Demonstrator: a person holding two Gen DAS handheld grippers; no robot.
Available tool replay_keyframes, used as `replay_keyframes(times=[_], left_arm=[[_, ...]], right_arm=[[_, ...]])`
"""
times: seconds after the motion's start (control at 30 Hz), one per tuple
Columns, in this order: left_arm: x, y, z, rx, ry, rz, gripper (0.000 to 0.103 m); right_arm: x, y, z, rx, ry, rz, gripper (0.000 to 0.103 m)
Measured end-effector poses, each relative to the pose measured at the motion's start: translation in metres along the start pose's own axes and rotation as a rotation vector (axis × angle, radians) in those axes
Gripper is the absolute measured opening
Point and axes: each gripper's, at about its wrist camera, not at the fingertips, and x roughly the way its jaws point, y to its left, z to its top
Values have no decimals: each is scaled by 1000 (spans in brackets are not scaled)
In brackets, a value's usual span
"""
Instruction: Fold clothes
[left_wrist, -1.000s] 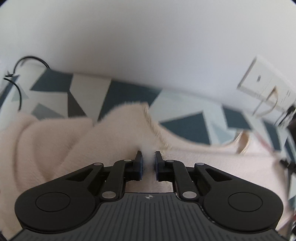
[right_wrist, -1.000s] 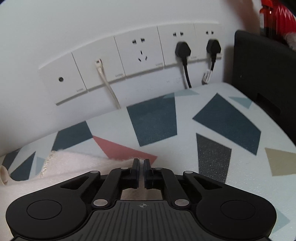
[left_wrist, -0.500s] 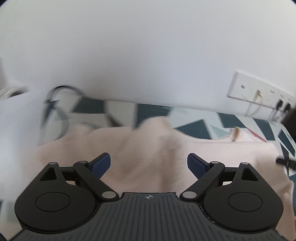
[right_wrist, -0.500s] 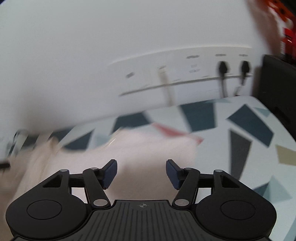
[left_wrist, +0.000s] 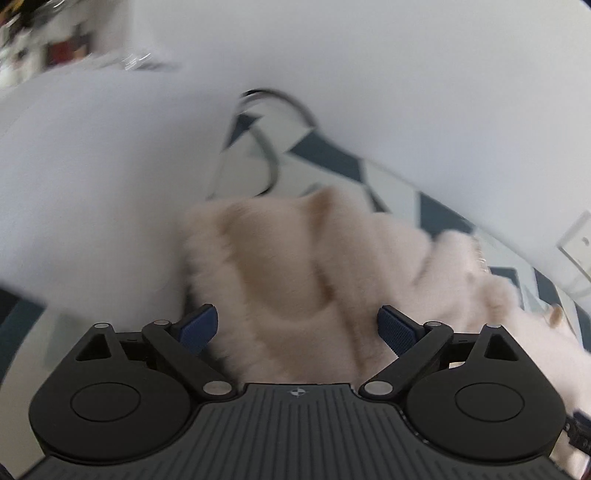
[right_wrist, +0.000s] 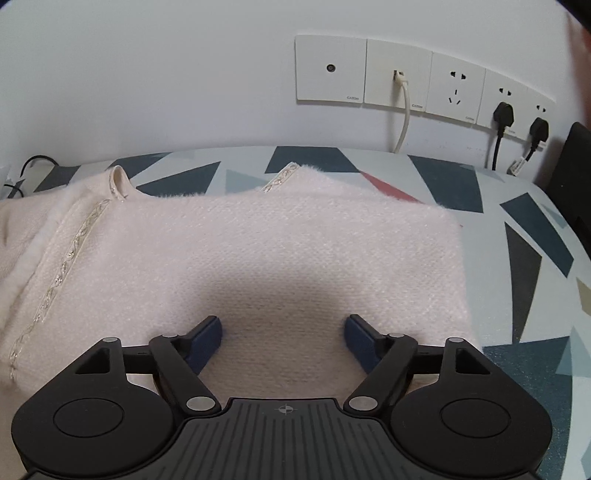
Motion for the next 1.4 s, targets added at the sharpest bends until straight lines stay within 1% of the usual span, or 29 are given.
replay_keyframes(times=[0.03, 0.1, 0.17, 0.2, 0.23, 0.27, 0.3, 0.37, 0.4, 0.43, 0.47, 0.5, 0.53, 0.6, 0.63, 0.73, 0.8, 0.87, 0.97, 1.03, 1.13, 1.2, 1.23, 1.27, 1.3, 1.33, 1.4], left_arm=[[-2, 12, -3, -73, 0, -25, 95], [-4, 34, -9, -201, -5, -43, 95], [0, 52, -9, -259, 0, -43, 92], [2, 58, -7, -272, -2, -47, 90], [4, 59, -5, -270, -7, -54, 90], [6, 59, -2, -262, -10, -61, 87], [9, 59, 0, -253, -14, -68, 80], [15, 56, 2, -242, -20, -63, 79], [17, 53, 3, -237, -27, -58, 75], [19, 50, 3, -234, -26, -51, 59], [21, 48, 3, -236, -15, -53, 46], [23, 46, 3, -246, 9, -69, 31], [25, 46, 4, -261, 28, -80, 28], [23, 43, 2, -255, 32, -78, 20], [22, 41, 0, -243, 33, -73, 19], [18, 44, -3, -252, 27, -80, 12], [12, 46, -2, -265, 5, -88, 9], [-5, 48, 3, -278, -45, -111, 9], [-41, 51, 24, -308, -160, -181, 6], [-70, 51, 43, -314, -250, -224, 0], [-119, 47, 75, -287, -426, -276, 0], [-141, 41, 100, -253, -495, -313, 0], [-144, 38, 110, -237, -483, -322, 1], [-145, 36, 119, -223, -449, -325, 1], [-145, 34, 128, -209, -415, -328, 12], [-140, 33, 127, -195, -374, -314, 45], [-123, 35, 115, -167, -287, -265, 91]], right_arm=[[0, 0, 0, 0, 0, -3, 73], [-1, 0, -2, 0, -1, -4, 73], [-1, 0, -3, -3, -1, -4, 73], [-1, 1, -3, -7, 1, -5, 73], [0, 1, -2, -9, 6, -6, 73], [1, 2, 0, -8, 10, -7, 74], [2, 2, 0, -4, 12, -9, 75], [3, 3, 0, 8, 8, -17, 77], [3, 5, -2, 12, 2, -24, 77], [3, 6, -3, 12, -2, -30, 78], [3, 7, -4, 13, -5, -34, 78], [3, 7, -4, 12, -6, -34, 78], [3, 7, -3, 12, -5, -33, 78], [4, 6, -3, 8, -2, -28, 78], [4, 6, -3, 7, -2, -27, 78], [3, 6, -3, 6, -4, -25, 78], [4, 6, -3, 6, -5, -27, 79], [3, 6, -3, 7, -4, -26, 79], [3, 6, -3, 7, -2, -24, 79], [3, 5, -3, 8, -4, -25, 79], [3, 5, -4, 14, -6, -24, 78], [2, 4, -4, 17, -8, -20, 78], [2, 4, -5, 16, -8, -18, 78], [2, 3, -5, 16, -9, -16, 78], [1, 3, -5, 14, -10, -13, 78], [1, 2, -5, 14, -12, -11, 78], [0, 2, -7, 15, -17, -10, 78]])
